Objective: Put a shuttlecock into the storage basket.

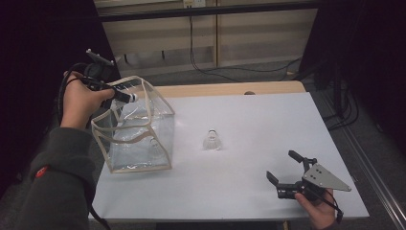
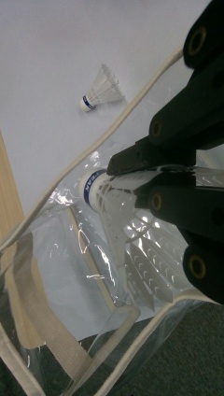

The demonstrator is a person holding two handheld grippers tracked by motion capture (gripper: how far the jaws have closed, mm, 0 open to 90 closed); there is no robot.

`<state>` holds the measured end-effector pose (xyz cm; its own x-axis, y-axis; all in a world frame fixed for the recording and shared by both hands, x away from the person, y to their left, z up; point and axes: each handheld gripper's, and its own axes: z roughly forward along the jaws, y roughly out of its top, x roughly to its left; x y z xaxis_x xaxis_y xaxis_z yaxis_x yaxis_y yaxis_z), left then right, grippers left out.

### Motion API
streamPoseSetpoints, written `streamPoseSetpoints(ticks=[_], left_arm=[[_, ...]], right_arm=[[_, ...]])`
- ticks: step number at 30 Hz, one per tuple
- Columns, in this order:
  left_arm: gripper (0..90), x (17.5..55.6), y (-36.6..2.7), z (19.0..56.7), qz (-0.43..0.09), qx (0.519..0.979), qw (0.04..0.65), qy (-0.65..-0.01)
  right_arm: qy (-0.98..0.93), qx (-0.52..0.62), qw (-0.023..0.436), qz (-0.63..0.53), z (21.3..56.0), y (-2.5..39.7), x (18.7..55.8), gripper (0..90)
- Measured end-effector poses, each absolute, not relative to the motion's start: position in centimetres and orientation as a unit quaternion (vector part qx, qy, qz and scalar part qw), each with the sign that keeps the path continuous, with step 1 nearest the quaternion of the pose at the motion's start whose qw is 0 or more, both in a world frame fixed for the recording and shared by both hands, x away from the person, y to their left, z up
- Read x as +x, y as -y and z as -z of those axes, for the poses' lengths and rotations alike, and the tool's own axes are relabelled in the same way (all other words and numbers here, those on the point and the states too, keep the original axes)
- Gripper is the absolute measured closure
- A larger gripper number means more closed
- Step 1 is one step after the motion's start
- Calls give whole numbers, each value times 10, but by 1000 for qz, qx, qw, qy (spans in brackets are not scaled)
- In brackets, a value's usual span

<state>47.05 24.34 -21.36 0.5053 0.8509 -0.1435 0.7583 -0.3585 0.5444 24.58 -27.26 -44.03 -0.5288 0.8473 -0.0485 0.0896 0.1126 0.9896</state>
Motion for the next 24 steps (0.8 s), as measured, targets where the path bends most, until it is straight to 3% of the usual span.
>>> streamPoseSetpoints(ticks=[24], left_arm=[[885, 487, -243, 232, -93, 807, 284, -509]], right_arm=[[-667, 351, 336, -565, 441, 273, 246, 14]])
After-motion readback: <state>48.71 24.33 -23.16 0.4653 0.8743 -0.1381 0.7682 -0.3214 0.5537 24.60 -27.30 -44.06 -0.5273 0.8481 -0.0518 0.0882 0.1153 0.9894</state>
